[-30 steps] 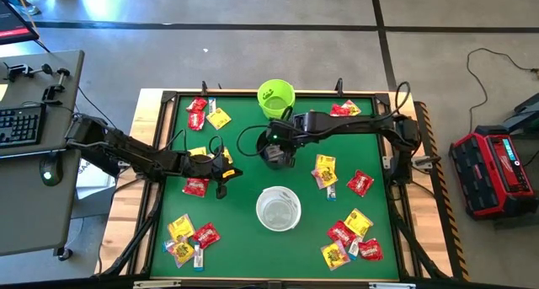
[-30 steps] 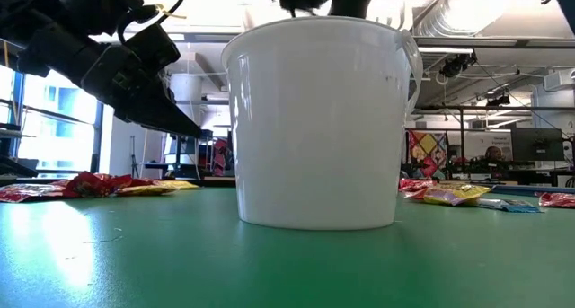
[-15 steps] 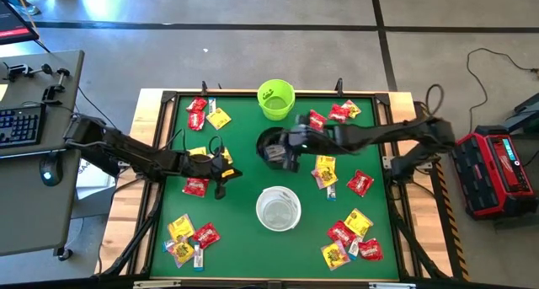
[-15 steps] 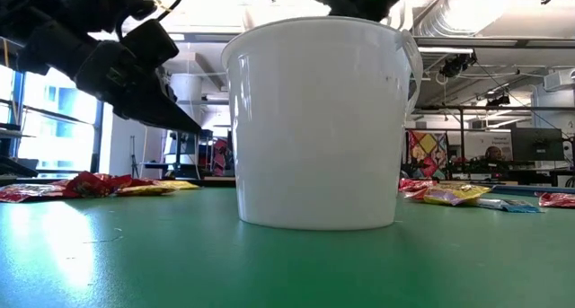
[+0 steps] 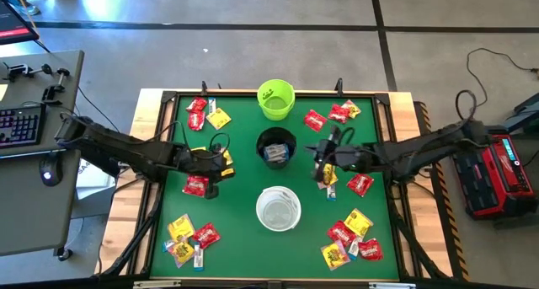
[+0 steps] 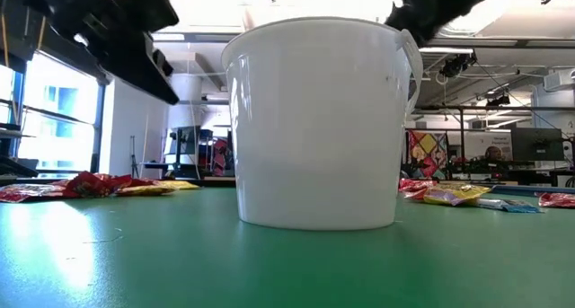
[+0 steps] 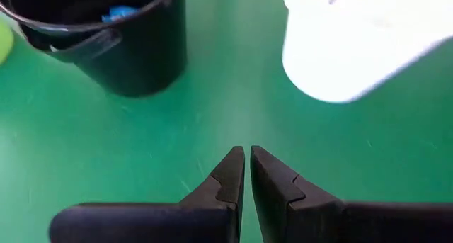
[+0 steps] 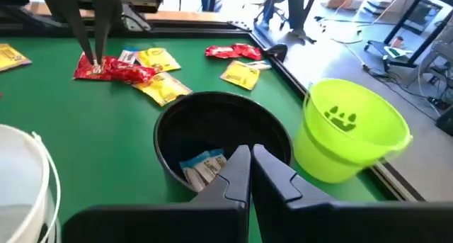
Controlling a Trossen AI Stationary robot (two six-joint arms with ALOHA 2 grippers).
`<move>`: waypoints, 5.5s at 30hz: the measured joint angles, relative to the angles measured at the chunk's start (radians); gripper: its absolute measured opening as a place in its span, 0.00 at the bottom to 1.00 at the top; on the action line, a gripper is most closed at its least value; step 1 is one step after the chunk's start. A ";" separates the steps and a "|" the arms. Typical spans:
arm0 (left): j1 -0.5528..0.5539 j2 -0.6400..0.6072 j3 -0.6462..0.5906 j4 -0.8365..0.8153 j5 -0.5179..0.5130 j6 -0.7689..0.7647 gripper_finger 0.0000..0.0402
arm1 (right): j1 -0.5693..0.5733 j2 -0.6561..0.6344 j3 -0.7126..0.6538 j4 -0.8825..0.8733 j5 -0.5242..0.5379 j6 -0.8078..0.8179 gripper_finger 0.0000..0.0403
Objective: Sort candy by brand, put in halloween buckets
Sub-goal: Put the white chocolate into the black bucket
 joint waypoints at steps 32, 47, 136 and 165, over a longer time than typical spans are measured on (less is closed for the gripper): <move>-0.342 0.234 0.136 -0.880 -0.133 -0.572 0.30 | 0.025 -0.085 -0.282 0.282 0.016 0.064 0.00; -0.208 0.395 0.135 -0.859 -0.151 -0.448 0.31 | 0.025 -0.085 -0.281 0.282 0.016 0.061 0.00; 0.139 0.448 0.258 -0.895 0.053 0.077 0.37 | 0.023 -0.084 -0.280 0.265 -0.119 0.019 0.00; 0.173 0.448 0.250 -0.880 0.055 0.173 0.42 | 0.023 -0.085 -0.280 0.281 -0.047 0.084 0.19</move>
